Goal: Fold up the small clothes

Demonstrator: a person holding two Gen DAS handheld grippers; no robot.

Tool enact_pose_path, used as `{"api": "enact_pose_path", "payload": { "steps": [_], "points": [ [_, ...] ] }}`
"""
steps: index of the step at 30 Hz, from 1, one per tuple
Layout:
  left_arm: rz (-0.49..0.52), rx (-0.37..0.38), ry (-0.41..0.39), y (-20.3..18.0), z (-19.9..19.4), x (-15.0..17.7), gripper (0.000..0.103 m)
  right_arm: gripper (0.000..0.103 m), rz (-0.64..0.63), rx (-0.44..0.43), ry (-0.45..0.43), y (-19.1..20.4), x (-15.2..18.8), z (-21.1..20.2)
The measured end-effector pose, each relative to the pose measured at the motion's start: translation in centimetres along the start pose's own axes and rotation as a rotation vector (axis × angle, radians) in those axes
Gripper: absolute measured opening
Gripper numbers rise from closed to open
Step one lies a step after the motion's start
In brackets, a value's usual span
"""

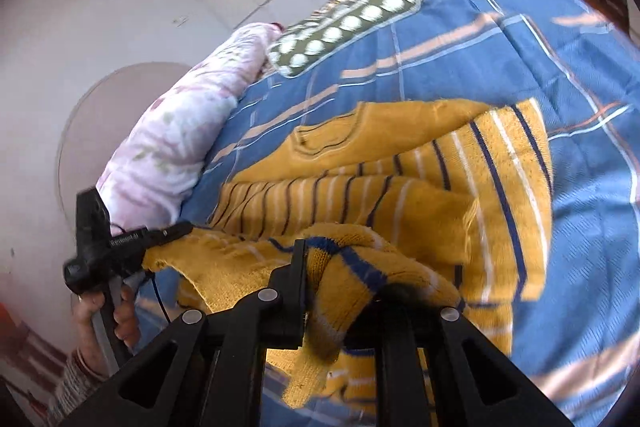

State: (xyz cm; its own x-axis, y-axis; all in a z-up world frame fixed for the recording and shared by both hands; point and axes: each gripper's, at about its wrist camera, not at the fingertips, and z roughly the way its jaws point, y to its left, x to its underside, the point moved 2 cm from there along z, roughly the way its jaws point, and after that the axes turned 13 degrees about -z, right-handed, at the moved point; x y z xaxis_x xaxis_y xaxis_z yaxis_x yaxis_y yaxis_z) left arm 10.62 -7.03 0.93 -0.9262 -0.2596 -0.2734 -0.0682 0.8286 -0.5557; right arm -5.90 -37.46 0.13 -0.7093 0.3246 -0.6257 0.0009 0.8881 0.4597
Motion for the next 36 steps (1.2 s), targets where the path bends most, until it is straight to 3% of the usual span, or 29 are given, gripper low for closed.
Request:
{"api": "enact_pose_path", "payload": {
  "steps": [2, 6, 8, 12, 14, 19, 21, 24, 27, 32, 33, 35, 36],
  "points": [
    [-0.027, 0.004, 0.016, 0.1, 1.1, -0.9, 0.011, 0.027, 0.083, -0.017, 0.01, -2.0, -1.0, 1.3],
    [-0.116, 0.116, 0.065, 1.0, 2.6, -3.4, 0.017, 0.035, 0.264, -0.079, -0.001, -6.6, -3.2, 3.5],
    [-0.152, 0.161, 0.07, 1.5, 2.6, -4.4, 0.031, 0.051, 0.363, -0.106, -0.026, -8.9, -4.0, 4.3],
    [-0.193, 0.182, -0.007, 2.5, 1.4, -6.2, 0.056, 0.054, 0.491, -0.119, -0.043, -12.0, -4.8, 5.4],
    [-0.226, 0.19, -0.043, 3.5, 0.4, -7.2, 0.061, 0.054, 0.5, -0.104, -0.053, -12.5, -5.4, 5.5],
    [-0.241, 0.161, -0.034, 5.1, -1.2, -7.1, 0.061, 0.054, 0.453, -0.054, -0.067, -11.8, -6.8, 4.5],
    [-0.207, 0.132, -0.023, 5.3, -1.9, -5.8, 0.061, 0.055, 0.418, -0.021, -0.073, -11.1, -7.2, 3.4],
    [-0.135, 0.105, -0.007, 5.3, -3.0, -3.0, 0.062, 0.069, 0.343, 0.092, -0.108, -10.7, -7.4, 0.8],
    [-0.058, 0.082, -0.006, 5.1, -3.8, 0.2, 0.062, 0.071, 0.295, 0.161, -0.085, -10.6, -6.5, -1.8],
    [0.08, 0.02, -0.041, 4.9, -4.1, 6.3, 0.063, 0.067, 0.078, 0.229, 0.05, -7.6, -1.4, -3.1],
    [0.1, 0.003, -0.052, 5.1, -3.9, 7.2, 0.063, 0.061, 0.039, 0.233, 0.076, -7.0, -0.2, -3.0],
    [0.14, -0.044, -0.075, 5.5, -3.4, 8.8, 0.063, 0.022, -0.054, 0.254, 0.17, -5.9, 2.8, -2.2],
    [0.149, -0.065, -0.08, 5.9, -3.1, 9.4, 0.063, 0.016, -0.069, 0.272, 0.187, -5.9, 3.9, -2.2]
  ]
}}
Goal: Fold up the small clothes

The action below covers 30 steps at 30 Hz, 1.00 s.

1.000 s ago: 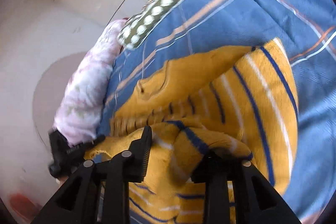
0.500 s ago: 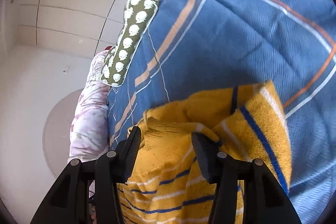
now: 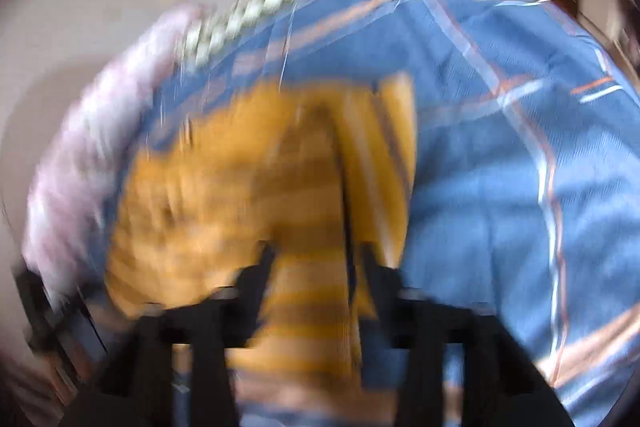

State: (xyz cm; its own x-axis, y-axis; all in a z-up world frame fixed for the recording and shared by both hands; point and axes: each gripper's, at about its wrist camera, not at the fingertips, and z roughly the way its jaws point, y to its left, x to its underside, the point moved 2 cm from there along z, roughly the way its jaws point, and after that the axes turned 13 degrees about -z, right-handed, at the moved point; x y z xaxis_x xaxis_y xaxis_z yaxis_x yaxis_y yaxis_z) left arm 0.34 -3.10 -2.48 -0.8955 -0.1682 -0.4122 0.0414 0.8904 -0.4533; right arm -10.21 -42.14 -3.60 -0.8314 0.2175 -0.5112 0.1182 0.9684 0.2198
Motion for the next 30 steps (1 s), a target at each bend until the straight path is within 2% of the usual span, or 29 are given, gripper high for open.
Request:
{"api": "enact_pose_path", "payload": {
  "steps": [2, 4, 6, 8, 11, 12, 14, 16, 18, 19, 20, 22, 24, 25, 28, 30],
  "points": [
    [-0.012, -0.02, -0.004, 0.8, 0.4, 0.9, 0.063, 0.012, 0.001, 0.038, 0.035, -0.8, 1.7, 0.6],
    [-0.034, -0.035, -0.014, 1.8, 0.4, 1.2, 0.064, 0.01, 0.022, 0.057, 0.033, -2.0, 2.3, 0.1],
    [-0.058, -0.019, -0.014, 2.6, 0.4, 1.3, 0.067, 0.016, 0.028, 0.117, 0.04, -2.3, 2.1, -1.0],
    [-0.07, -0.012, -0.03, 3.2, 0.4, 1.4, 0.071, 0.018, -0.018, 0.178, 0.005, -1.4, 1.5, -2.6],
    [-0.056, -0.021, -0.071, 3.1, 0.7, 1.9, 0.077, 0.019, -0.077, 0.149, -0.101, 1.3, 0.1, -5.1],
    [-0.042, -0.025, -0.089, 2.9, 0.8, 2.1, 0.078, 0.023, -0.091, 0.153, -0.139, 2.6, -0.7, -5.6],
    [0.008, -0.029, -0.124, 2.5, 0.9, 2.8, 0.082, 0.054, -0.116, 0.155, -0.179, 4.9, -2.2, -5.1],
    [0.053, -0.024, -0.147, 2.2, 0.7, 3.5, 0.082, 0.055, -0.139, 0.121, -0.146, 7.8, -3.8, -3.0],
    [0.08, 0.0, -0.154, 2.3, 0.1, 4.0, 0.082, 0.049, -0.198, 0.105, -0.104, 11.0, -5.1, -0.3],
    [0.084, 0.017, -0.157, 2.5, -0.5, 4.2, 0.082, 0.041, -0.242, 0.108, -0.094, 13.1, -5.9, 0.9],
    [0.083, 0.038, -0.16, 2.8, -1.2, 4.3, 0.082, 0.036, -0.272, 0.105, -0.087, 14.4, -6.2, 1.7],
    [0.056, 0.094, -0.171, 3.3, -3.0, 3.9, 0.082, 0.035, -0.335, 0.077, -0.07, 18.4, -7.5, 4.0],
    [0.016, 0.16, -0.218, 4.4, -5.1, 3.0, 0.082, 0.035, -0.385, 0.059, -0.056, 22.4, -9.2, 6.7],
    [0.003, 0.164, -0.242, 4.9, -5.8, 2.5, 0.083, 0.035, -0.397, 0.055, -0.05, 23.6, -9.6, 7.6],
    [-0.015, 0.113, -0.301, 6.9, -6.7, 1.2, 0.083, 0.035, -0.429, 0.067, -0.015, 27.6, -12.0, 11.7],
    [-0.062, 0.077, -0.318, 8.8, -6.6, 0.3, 0.083, 0.035, -0.468, 0.113, 0.028, 30.1, -13.6, 15.1]
  ]
}}
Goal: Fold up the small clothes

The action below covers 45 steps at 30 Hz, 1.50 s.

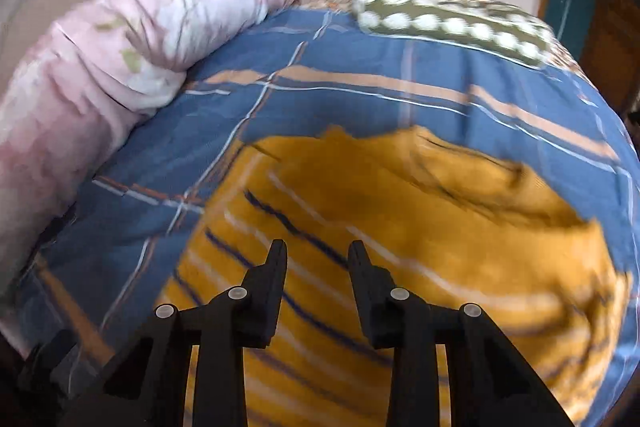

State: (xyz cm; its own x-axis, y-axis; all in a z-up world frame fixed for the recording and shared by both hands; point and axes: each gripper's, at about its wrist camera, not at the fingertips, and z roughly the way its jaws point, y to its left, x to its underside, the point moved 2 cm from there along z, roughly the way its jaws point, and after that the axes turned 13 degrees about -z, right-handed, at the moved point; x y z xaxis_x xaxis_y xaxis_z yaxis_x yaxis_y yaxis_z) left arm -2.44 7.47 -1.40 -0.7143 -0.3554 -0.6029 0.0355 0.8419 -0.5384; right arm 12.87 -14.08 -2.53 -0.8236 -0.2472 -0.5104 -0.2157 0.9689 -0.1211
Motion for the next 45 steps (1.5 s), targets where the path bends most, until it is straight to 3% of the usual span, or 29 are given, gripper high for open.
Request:
{"api": "enact_pose_path", "payload": {
  "steps": [5, 6, 7, 9, 11, 13, 16, 19, 22, 25, 29, 33, 36, 38, 39, 43, 45],
  "points": [
    [-0.119, -0.016, 0.028, 3.8, 1.3, -1.6, 0.083, 0.037, -0.065, 0.066, 0.135, 2.0, -3.6, 6.5],
    [-0.132, -0.028, 0.023, 4.2, 1.5, -1.8, 0.083, 0.038, -0.076, 0.085, 0.124, 2.2, -4.2, 6.8],
    [-0.145, -0.035, 0.022, 4.6, 1.6, -2.0, 0.083, 0.045, -0.089, 0.095, 0.133, 2.4, -4.6, 7.2],
    [-0.184, -0.037, 0.034, 5.3, 1.9, -2.1, 0.083, 0.049, -0.117, 0.141, 0.164, 2.8, -5.2, 7.8],
    [-0.203, -0.049, 0.043, 5.8, 2.1, -2.1, 0.083, 0.05, -0.11, 0.155, 0.15, 3.0, -5.5, 6.9],
    [-0.208, -0.063, 0.046, 6.0, 2.0, -2.0, 0.083, 0.05, -0.089, 0.144, 0.064, 3.3, -5.2, 3.9],
    [-0.221, -0.063, 0.04, 6.1, 1.7, -2.1, 0.083, 0.05, -0.111, 0.059, -0.016, 4.7, -3.3, -0.7],
    [-0.281, -0.023, 0.058, 6.8, 1.3, -2.3, 0.083, 0.051, -0.193, -0.008, -0.017, 6.8, -0.6, -3.3],
    [-0.33, 0.017, 0.06, 7.2, 0.4, -2.1, 0.083, 0.06, -0.28, -0.059, -0.023, 9.1, 3.2, -5.5],
    [-0.337, 0.003, 0.04, 7.4, -0.2, -1.9, 0.083, 0.066, -0.366, -0.072, -0.028, 11.0, 6.7, -6.5],
    [-0.358, -0.006, 0.03, 8.0, -0.8, -1.8, 0.083, 0.067, -0.501, 0.007, -0.003, 13.4, 10.8, -5.8],
    [-0.358, -0.009, 0.024, 8.2, -1.3, -1.8, 0.083, 0.066, -0.609, 0.16, 0.006, 14.9, 12.2, -3.5],
    [-0.361, -0.008, 0.021, 8.3, -1.2, -1.9, 0.083, 0.064, -0.644, 0.277, -0.028, 15.9, 11.6, -2.7],
    [-0.367, -0.009, 0.015, 8.5, -1.2, -2.1, 0.083, 0.05, -0.643, 0.325, -0.026, 16.2, 10.6, -2.0],
    [-0.373, -0.008, 0.013, 8.6, -1.2, -2.2, 0.083, 0.048, -0.629, 0.345, -0.021, 16.3, 9.9, -1.4],
    [-0.391, -0.009, 0.007, 9.0, -1.4, -2.3, 0.083, 0.043, -0.588, 0.389, 0.004, 16.4, 8.1, 0.3],
    [-0.392, -0.01, 0.009, 9.0, -1.4, -2.3, 0.083, 0.036, -0.566, 0.391, 0.014, 16.3, 7.7, 0.6]
  ]
}}
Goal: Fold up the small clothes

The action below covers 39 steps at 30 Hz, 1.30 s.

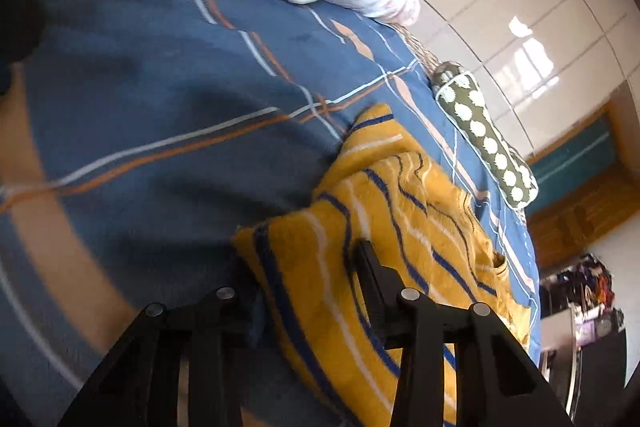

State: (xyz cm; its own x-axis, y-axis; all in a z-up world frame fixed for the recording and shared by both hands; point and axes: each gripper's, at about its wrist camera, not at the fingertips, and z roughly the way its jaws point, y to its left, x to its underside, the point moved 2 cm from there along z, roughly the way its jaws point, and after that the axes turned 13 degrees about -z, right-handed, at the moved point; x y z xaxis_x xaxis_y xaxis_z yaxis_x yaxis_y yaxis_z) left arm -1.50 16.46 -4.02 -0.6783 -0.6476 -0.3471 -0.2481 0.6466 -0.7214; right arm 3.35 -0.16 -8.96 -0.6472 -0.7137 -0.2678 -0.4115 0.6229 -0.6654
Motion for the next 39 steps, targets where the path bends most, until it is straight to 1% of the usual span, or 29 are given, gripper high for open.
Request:
{"api": "enact_pose_path", "payload": {
  "steps": [1, 2, 4, 6, 7, 8, 10, 11, 12, 13, 14, 15, 16, 18, 21, 22, 23, 24, 27, 30, 32, 35, 39],
  "points": [
    [0.003, -0.002, 0.0, -0.1, 0.0, 0.1, 0.083, 0.026, 0.009, -0.015, 0.004, 0.0, -0.1, 0.0],
    [0.006, -0.005, 0.0, -0.2, 0.0, 0.1, 0.083, 0.019, 0.018, -0.028, 0.01, -0.1, -0.1, -0.1],
    [0.013, -0.01, 0.003, -0.4, 0.1, 0.2, 0.083, 0.014, 0.056, -0.058, 0.002, -0.7, 0.2, -0.6],
    [0.022, -0.008, 0.003, -0.8, 0.0, 0.5, 0.083, 0.013, 0.158, -0.122, -0.033, -3.1, 0.6, -1.8],
    [0.027, -0.011, 0.001, -1.0, 0.1, 0.6, 0.083, 0.012, 0.2, -0.138, -0.049, -4.1, 0.8, -2.3],
    [0.034, -0.015, 0.001, -1.2, 0.2, 0.8, 0.083, 0.012, 0.289, -0.163, -0.083, -6.5, 1.5, -3.4],
    [0.044, -0.014, 0.004, -1.8, 0.4, 1.2, 0.083, 0.011, 0.424, -0.185, -0.122, -10.5, 3.3, -4.7],
    [0.052, -0.013, 0.008, -2.2, 0.6, 1.4, 0.083, 0.008, 0.508, -0.194, -0.142, -13.0, 5.0, -5.3],
    [0.064, -0.013, 0.01, -2.6, 0.7, 1.7, 0.083, 0.007, 0.62, -0.191, -0.154, -16.2, 7.9, -5.9],
    [0.078, -0.013, 0.012, -3.0, 0.9, 2.0, 0.083, 0.007, 0.679, -0.187, -0.157, -17.8, 9.8, -6.1],
    [0.095, -0.013, 0.014, -3.6, 1.1, 2.4, 0.083, 0.007, 0.762, -0.193, -0.159, -19.8, 12.7, -6.1],
    [0.111, -0.013, 0.016, -4.2, 1.3, 2.9, 0.083, 0.007, 0.861, -0.181, -0.144, -22.0, 16.8, -5.9],
    [0.124, -0.013, 0.021, -4.7, 1.5, 3.3, 0.083, 0.007, 0.905, -0.166, -0.128, -23.1, 19.0, -5.6],
    [0.154, -0.009, 0.04, -5.9, 2.1, 4.3, 0.083, 0.007, 1.021, -0.13, -0.075, -24.5, 25.2, -5.1],
    [0.213, -0.007, 0.067, -7.7, 3.2, 6.2, 0.083, 0.007, 1.158, -0.125, -0.013, -24.4, 33.3, -4.2],
    [0.235, -0.002, 0.079, -8.3, 3.5, 6.9, 0.083, 0.007, 1.177, -0.139, 0.012, -23.9, 35.3, -3.5],
    [0.257, 0.008, 0.094, -8.8, 3.9, 7.7, 0.083, 0.007, 1.187, -0.149, 0.023, -23.4, 36.4, -3.1],
    [0.277, 0.017, 0.107, -9.3, 4.2, 8.5, 0.083, 0.007, 1.199, -0.178, 0.018, -22.9, 37.7, -2.4],
    [0.341, 0.019, 0.135, -11.1, 5.0, 10.7, 0.083, 0.009, 1.236, -0.263, -0.064, -22.5, 39.1, -2.0],
    [0.396, 0.022, 0.19, -12.9, 5.1, 12.8, 0.083, 0.015, 1.213, -0.265, -0.098, -22.6, 39.3, -2.0],
    [0.45, 0.022, 0.21, -14.1, 4.6, 13.9, 0.083, 0.025, 1.198, -0.275, -0.115, -22.7, 39.9, -2.3],
    [0.543, 0.029, 0.245, -16.8, 4.2, 15.4, 0.083, 0.027, 1.237, -0.274, -0.194, -22.7, 42.1, -4.0],
    [0.593, 0.055, 0.297, -20.8, 5.6, 16.7, 0.083, 0.027, 1.293, -0.203, -0.273, -24.2, 44.6, -6.4]
  ]
}}
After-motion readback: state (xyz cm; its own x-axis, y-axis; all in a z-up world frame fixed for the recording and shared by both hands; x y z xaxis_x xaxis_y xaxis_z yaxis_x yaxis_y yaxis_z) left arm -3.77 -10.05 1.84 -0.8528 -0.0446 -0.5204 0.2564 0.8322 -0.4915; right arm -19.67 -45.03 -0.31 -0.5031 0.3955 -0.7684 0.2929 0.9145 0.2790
